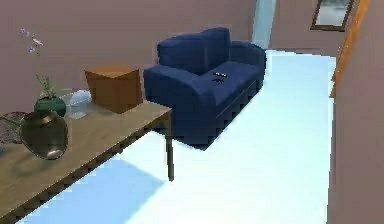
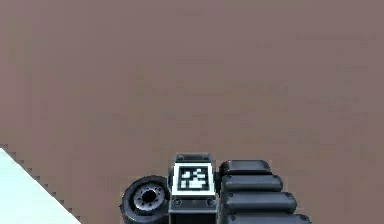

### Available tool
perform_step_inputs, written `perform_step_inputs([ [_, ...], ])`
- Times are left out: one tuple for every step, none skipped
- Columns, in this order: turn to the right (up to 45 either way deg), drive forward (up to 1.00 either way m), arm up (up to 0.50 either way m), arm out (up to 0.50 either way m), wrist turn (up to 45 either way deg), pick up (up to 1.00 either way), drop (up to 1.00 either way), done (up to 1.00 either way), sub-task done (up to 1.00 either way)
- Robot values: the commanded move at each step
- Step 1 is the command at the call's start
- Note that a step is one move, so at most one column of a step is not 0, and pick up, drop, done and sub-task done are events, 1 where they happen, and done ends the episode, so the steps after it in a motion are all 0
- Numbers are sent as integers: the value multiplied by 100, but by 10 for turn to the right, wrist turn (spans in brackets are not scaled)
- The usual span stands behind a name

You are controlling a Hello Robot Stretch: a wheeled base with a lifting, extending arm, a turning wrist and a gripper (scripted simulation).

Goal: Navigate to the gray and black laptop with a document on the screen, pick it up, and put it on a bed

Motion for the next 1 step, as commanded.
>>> perform_step_inputs([
  [-450,0,0,0,0,0,0,0,0],
])
